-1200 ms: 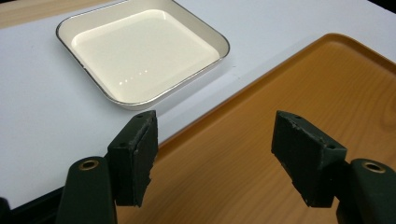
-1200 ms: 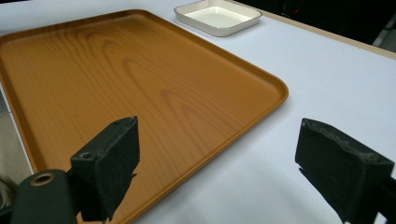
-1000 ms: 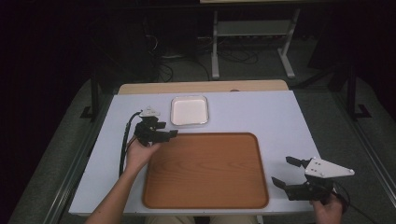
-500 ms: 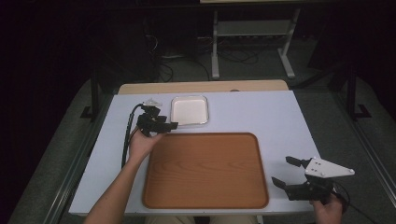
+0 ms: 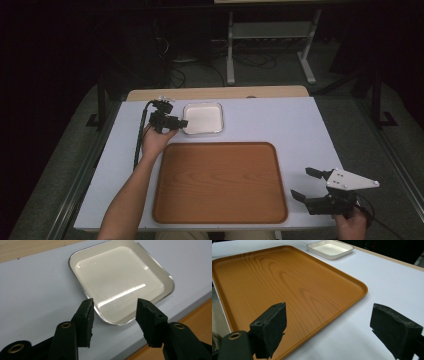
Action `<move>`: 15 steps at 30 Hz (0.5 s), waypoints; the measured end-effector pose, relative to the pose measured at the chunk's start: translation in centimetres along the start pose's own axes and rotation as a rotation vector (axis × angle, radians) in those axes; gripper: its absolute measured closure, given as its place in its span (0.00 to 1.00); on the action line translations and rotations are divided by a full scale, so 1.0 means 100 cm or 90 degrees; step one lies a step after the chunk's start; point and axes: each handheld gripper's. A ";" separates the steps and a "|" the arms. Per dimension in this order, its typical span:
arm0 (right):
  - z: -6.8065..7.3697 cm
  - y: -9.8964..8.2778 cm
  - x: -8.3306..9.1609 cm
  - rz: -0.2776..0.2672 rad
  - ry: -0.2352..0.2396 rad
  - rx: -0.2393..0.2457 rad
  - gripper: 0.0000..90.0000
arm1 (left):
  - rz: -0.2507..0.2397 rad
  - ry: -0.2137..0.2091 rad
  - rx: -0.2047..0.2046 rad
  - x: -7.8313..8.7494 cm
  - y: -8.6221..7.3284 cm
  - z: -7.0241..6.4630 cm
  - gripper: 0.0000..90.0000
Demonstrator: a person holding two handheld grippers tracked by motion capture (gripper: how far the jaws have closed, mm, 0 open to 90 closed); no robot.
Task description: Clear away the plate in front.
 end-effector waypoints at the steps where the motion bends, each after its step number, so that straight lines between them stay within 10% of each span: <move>1: 0.000 0.000 0.000 0.000 0.001 0.000 0.14 | 0.000 -0.001 0.007 -0.002 0.001 0.002 0.57; 15: -0.001 -0.001 0.000 -0.003 0.002 -0.002 0.14 | 0.042 0.051 0.056 -0.031 0.009 0.015 0.67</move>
Point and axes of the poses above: each handheld gripper's, and its own axes: x roughly backward along the jaws, y roughly out of its top, z roughly to its left, and after that the axes turned 3 degrees about -y, right-handed
